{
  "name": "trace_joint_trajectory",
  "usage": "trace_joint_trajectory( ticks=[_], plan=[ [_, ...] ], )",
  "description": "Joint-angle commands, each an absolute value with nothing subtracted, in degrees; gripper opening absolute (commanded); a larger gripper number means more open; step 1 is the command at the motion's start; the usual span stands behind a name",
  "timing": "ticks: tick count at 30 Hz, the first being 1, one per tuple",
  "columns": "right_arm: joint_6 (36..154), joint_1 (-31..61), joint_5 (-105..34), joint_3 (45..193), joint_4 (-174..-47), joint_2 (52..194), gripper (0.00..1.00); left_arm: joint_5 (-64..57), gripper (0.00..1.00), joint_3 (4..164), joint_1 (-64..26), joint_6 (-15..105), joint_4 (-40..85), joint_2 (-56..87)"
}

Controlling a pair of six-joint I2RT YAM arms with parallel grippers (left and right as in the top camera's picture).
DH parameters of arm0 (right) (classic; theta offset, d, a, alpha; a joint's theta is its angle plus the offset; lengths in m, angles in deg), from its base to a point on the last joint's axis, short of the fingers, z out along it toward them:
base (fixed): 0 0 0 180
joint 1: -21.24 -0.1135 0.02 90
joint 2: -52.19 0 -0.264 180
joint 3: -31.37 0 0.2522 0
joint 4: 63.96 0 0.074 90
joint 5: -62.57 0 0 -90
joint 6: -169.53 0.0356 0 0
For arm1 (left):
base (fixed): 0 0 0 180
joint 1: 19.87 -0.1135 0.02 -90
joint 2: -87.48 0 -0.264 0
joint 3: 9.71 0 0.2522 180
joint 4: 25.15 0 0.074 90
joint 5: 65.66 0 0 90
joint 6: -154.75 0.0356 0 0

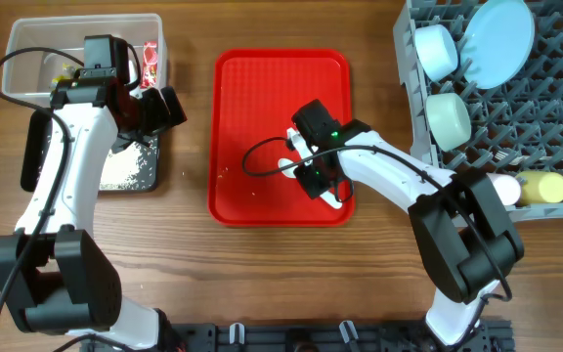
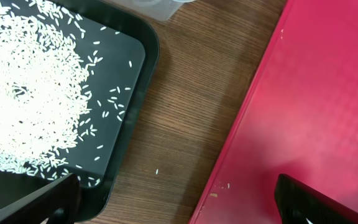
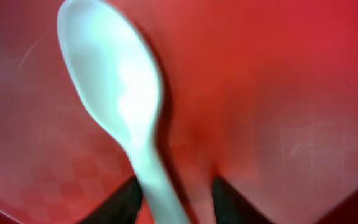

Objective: Sort waste into correct bins and load items into the dishwasher rack
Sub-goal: 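Grasp the white spoon with the right gripper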

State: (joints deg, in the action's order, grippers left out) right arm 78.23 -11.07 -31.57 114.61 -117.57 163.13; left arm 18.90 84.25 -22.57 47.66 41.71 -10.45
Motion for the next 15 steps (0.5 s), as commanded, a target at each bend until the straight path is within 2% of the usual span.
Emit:
trace_joint_trajectory(
  ticks=[1, 4, 7, 10, 15],
  plan=[
    [78.19, -11.16, -32.42, 112.57, -117.38, 164.81, 0.24, 19.28, 1.00, 84.62, -22.72, 47.77, 41.60, -10.78],
    [78.21, -11.16, -33.08, 112.57, -117.40, 164.83, 0.16, 19.28, 1.00, 84.62, -22.72, 47.77, 41.60, -10.78],
    [78.25, -11.16, -33.91, 112.57, -117.44, 164.81, 0.14, 19.28, 1.00, 84.62, -22.72, 47.77, 41.60, -10.78],
    [79.13, -11.16, -33.89, 112.57, -117.60, 164.81, 0.06, 19.28, 1.00, 84.62, -22.72, 47.77, 41.60, -10.78],
    [80.00, -11.14, -36.20, 113.80, -118.73, 164.61, 0.04, 19.28, 1.00, 84.62, -22.72, 47.77, 41.60, -10.78]
  ],
)
